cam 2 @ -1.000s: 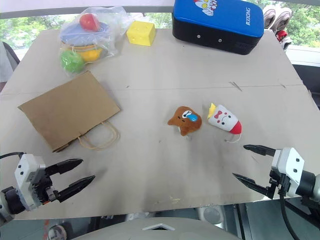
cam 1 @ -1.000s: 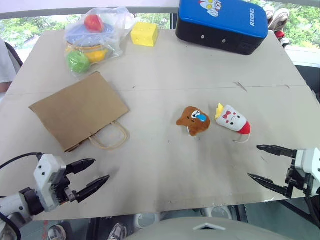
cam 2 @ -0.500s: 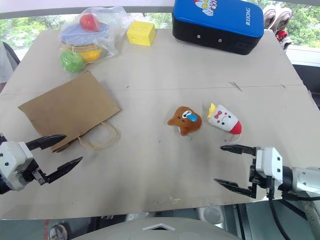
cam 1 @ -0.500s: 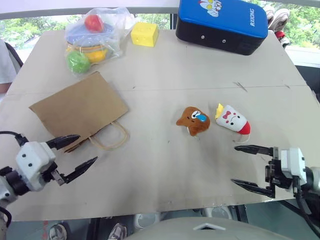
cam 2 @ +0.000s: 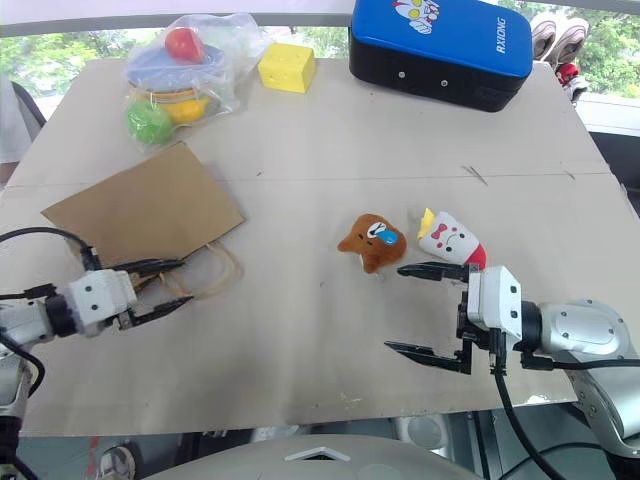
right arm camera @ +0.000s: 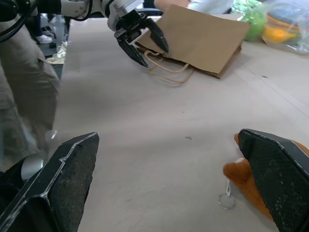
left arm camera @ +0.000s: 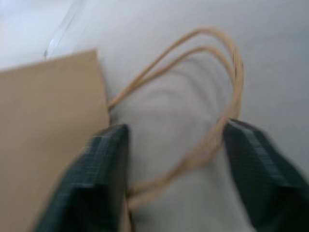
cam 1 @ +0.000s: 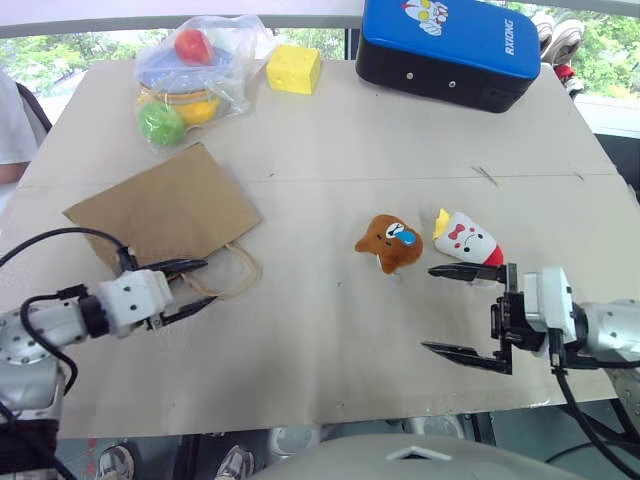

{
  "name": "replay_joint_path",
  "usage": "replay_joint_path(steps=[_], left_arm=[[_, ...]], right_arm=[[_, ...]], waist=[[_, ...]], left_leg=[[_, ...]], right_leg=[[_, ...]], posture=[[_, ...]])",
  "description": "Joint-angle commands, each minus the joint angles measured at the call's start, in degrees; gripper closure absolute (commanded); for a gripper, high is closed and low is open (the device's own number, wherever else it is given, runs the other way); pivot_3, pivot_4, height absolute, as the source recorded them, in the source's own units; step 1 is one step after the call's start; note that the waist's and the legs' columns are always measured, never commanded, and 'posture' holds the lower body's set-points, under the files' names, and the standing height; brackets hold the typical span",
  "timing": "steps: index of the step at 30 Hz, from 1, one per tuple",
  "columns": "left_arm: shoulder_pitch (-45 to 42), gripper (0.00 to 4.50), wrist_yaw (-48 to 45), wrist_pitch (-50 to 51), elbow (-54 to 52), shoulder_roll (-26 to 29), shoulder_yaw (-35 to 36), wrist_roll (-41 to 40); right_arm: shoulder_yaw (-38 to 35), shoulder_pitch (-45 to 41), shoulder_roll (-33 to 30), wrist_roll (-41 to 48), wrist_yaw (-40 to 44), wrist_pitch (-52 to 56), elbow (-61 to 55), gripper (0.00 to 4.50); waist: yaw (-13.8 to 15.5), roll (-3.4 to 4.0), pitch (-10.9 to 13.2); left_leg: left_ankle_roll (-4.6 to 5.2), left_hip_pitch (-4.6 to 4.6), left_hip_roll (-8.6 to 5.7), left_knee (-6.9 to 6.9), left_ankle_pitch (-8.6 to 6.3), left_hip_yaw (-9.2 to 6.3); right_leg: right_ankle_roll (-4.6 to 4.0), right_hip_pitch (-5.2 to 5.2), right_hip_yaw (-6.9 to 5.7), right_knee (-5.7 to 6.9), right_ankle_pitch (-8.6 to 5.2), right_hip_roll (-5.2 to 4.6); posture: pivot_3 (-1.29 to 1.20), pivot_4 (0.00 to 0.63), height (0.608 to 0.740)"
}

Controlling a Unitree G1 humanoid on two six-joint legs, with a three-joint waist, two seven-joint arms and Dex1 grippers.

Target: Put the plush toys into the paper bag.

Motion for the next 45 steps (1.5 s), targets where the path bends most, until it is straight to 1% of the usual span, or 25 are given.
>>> replay_joint_path(steps=[1, 2, 3, 4, 5, 8, 11, 12, 13, 14, 17, 18, 19, 21, 25, 27, 32, 37, 39, 41, 45], left_arm=[[-2.1, 3.21, -1.6, 2.5, 0.0, 0.4, -0.6, -5.4], [-2.7, 3.61, -2.1, 4.7, -0.8, 0.3, -0.6, -7.5], [-3.1, 3.89, -2.0, 7.7, -1.8, 0.1, -0.4, -9.6], [-3.9, 4.36, -1.2, 10.6, -2.5, -0.1, -0.2, -11.4], [-4.7, 4.47, -0.4, 13.1, -3.1, -0.4, 0.0, -12.8], [-8.8, 4.47, 3.2, 22.0, -7.0, -1.5, -0.8, -17.4], [-13.7, 4.47, 5.6, 29.8, -12.1, -2.9, -3.1, -21.3], [-15.6, 4.50, 6.7, 31.7, -13.6, -3.9, -4.3, -22.0], [-16.9, 4.50, 7.4, 33.1, -14.6, -4.5, -5.0, -22.4], [-18.4, 4.50, 8.0, 34.2, -15.7, -5.4, -6.6, -22.2], [-22.3, 4.50, 9.5, 36.6, -17.0, -8.5, -10.0, -21.7], [-23.4, 4.50, 9.8, 36.9, -16.9, -9.4, -10.8, -21.5], [-24.3, 4.50, 10.1, 37.2, -16.9, -10.2, -11.4, -21.3], [-25.2, 4.50, 10.5, 38.0, -17.2, -11.3, -12.1, -21.4], [-26.3, 4.50, 11.9, 41.5, -20.1, -13.0, -12.0, -23.9], [-26.2, 4.50, 12.5, 42.8, -21.4, -13.1, -11.6, -24.7], [-23.6, 4.50, 13.4, 46.2, -26.6, -12.1, -9.6, -27.3], [-21.9, 4.50, 15.4, 47.8, -31.0, -11.3, -8.0, -28.3], [-21.5, 4.50, 17.7, 48.7, -32.8, -12.0, -7.4, -28.8], [-21.0, 4.50, 19.6, 49.2, -34.8, -12.6, -7.3, -29.2], [-19.6, 4.50, 22.6, 50.2, -37.3, -12.9, -6.2, -29.9]], right_arm=[[-0.2, -1.1, 0.0, 0.7, -3.6, 1.9, -2.7, 0.00], [0.2, -1.4, 0.3, 0.1, -5.0, 2.5, -3.0, 0.00], [0.5, -1.7, 0.8, -0.5, -6.4, 2.8, -3.1, 0.00], [0.7, -2.4, 1.7, -0.9, -8.2, 3.0, -3.2, 0.00], [0.9, -3.3, 2.7, -0.9, -10.2, 3.5, -3.4, 0.00], [1.4, -8.5, 7.0, -3.8, -18.5, 4.7, -3.1, 0.00], [4.7, -13.8, 8.3, -6.1, -21.8, 8.4, -0.8, 0.00], [6.1, -16.5, 9.5, -5.6, -23.1, 11.0, 1.1, 0.41], [7.1, -18.4, 10.4, -5.3, -24.2, 12.8, 2.3, 0.54], [8.8, -21.3, 11.6, -6.3, -25.0, 13.6, 4.1, 0.94], [14.2, -31.3, 16.4, -10.1, -27.2, 14.8, 10.8, 2.44], [15.9, -33.4, 17.2, -11.0, -26.6, 14.7, 12.4, 2.78], [17.5, -34.9, 17.9, -12.0, -26.0, 14.2, 13.9, 3.49], [20.0, -37.1, 19.2, -13.4, -24.7, 13.3, 16.7, 4.44], [25.5, -41.0, 22.1, -16.2, -20.9, 11.5, 25.0, 4.44], [27.0, -41.9, 23.6, -16.9, -19.2, 10.5, 28.1, 4.44], [31.3, -47.5, 33.0, -20.9, -17.3, 3.2, 42.7, 4.44], [32.7, -51.5, 41.5, -24.6, -15.2, -7.2, 59.1, 4.44], [33.4, -52.7, 45.2, -26.3, -13.6, -13.6, 68.4, 4.44], [33.2, -53.3, 48.2, -27.4, -12.1, -17.6, 75.2, 4.44], [32.7, -54.1, 51.9, -29.5, -10.7, -23.1, 82.1, 4.44]], waist=[[0.0, 0.00, 0.0], [0.1, 0.00, 0.0], [0.1, 0.00, 0.0], [0.1, 0.00, 0.0], [0.1, 0.00, 0.0], [0.1, 0.00, 0.0], [0.2, 0.01, 0.0], [0.2, 0.00, 0.0], [0.2, 0.00, 0.0], [0.2, -0.01, 0.0], [-0.2, 0.04, 0.0], [-0.4, 0.04, 0.0], [-0.4, 0.04, 0.0], [-0.4, 0.04, 0.0], [-0.5, 0.04, 0.0], [-0.7, 0.04, 0.0], [-1.6, 0.04, 0.0], [-1.4, 0.04, 0.0], [-1.4, 0.04, 0.0], [-1.3, 0.04, 0.0], [-1.3, 0.06, 0.0]], left_leg=[[0.00, 0.00, 0.00, 0.00, 0.00, 0.00], [0.00, 0.00, 0.01, 0.00, 0.00, -0.01], [0.00, 0.00, 0.01, 0.00, 0.00, -0.01], [0.00, 0.02, 0.01, 0.01, 0.00, -0.01], [0.00, 0.02, 0.01, 0.04, 0.00, -0.02], [0.01, 0.02, 0.00, 0.06, 0.00, -0.01], [0.01, 0.01, 0.00, 0.15, 0.01, -0.03], [0.01, 0.01, 0.00, 0.15, 0.01, -0.03], [0.01, 0.01, 0.00, 0.18, 0.01, -0.03], [0.01, -0.01, -0.01, 0.21, 0.01, -0.03], [0.02, -0.01, -0.01, 0.23, 0.01, 0.00], [0.02, 0.00, 0.00, 0.23, 0.01, -0.02], [0.02, 0.00, 0.03, 0.23, 0.01, -0.04], [0.02, -0.02, 0.04, 0.21, 0.01, -0.15], [0.02, -0.05, 0.04, 0.22, 0.01, -0.15], [0.02, -0.05, 0.04, 0.23, 0.01, -0.15], [0.02, -0.03, 0.08, 0.25, 0.01, -0.16], [0.02, -0.03, 0.10, 0.23, 0.01, -0.23], [0.02, -0.03, 0.09, 0.24, 0.01, -0.21], [0.02, -0.03, 0.09, 0.23, 0.01, -0.22], [0.01, -0.04, 0.08, 0.23, 0.01, -0.21]], right_leg=[[0.00, 0.00, 0.00, 0.00, 0.00, 0.02], [0.00, 0.00, 0.00, 0.01, 0.00, 0.03], [0.01, -0.01, 0.00, 0.04, 0.00, 0.03], [0.01, 0.00, 0.00, 0.06, 0.00, 0.03], [0.02, 0.00, 0.00, 0.08, -0.01, 0.03], [0.14, 0.00, 0.00, 0.10, -0.07, 0.03], [0.15, 0.00, 0.00, 0.20, -0.07, 0.07], [0.14, 0.01, 0.00, 0.19, -0.06, 0.08], [0.07, 0.02, 0.00, 0.20, -0.01, 0.09], [0.04, 0.02, 0.00, 0.20, 0.01, 0.09], [0.07, 0.01, 0.09, 0.24, 0.04, 0.16], [0.12, 0.01, 0.11, 0.27, 0.07, 0.21], [0.19, 0.00, 0.11, 0.29, 0.11, 0.27], [0.21, -0.01, 0.10, 0.32, 0.12, 0.35], [0.23, -0.01, 0.10, 0.32, 0.13, 0.34], [0.24, -0.01, 0.10, 0.32, 0.14, 0.33], [0.24, -0.01, 0.09, 0.34, 0.14, 0.36], [0.23, 0.00, 0.06, 0.37, 0.14, 0.40], [0.23, 0.00, 0.06, 0.35, 0.14, 0.37], [0.23, 0.01, 0.05, 0.35, 0.14, 0.36], [0.23, 0.01, 0.04, 0.36, 0.15, 0.33]], posture=[[0.00, 0.150, 0.740], [0.00, 0.150, 0.740], [0.00, 0.150, 0.740], [0.00, 0.150, 0.740], [0.00, 0.150, 0.740], [0.00, 0.150, 0.740], [0.00, 0.150, 0.740], [0.00, 0.150, 0.740], [0.00, 0.150, 0.740], [0.00, 0.150, 0.740], [0.00, 0.150, 0.740], [0.00, 0.150, 0.740], [0.00, 0.150, 0.740], [0.00, 0.150, 0.740], [0.00, 0.150, 0.740], [0.00, 0.150, 0.740], [0.00, 0.150, 0.740], [0.00, 0.150, 0.740], [0.00, 0.150, 0.740], [0.00, 0.150, 0.740], [0.00, 0.150, 0.740]])
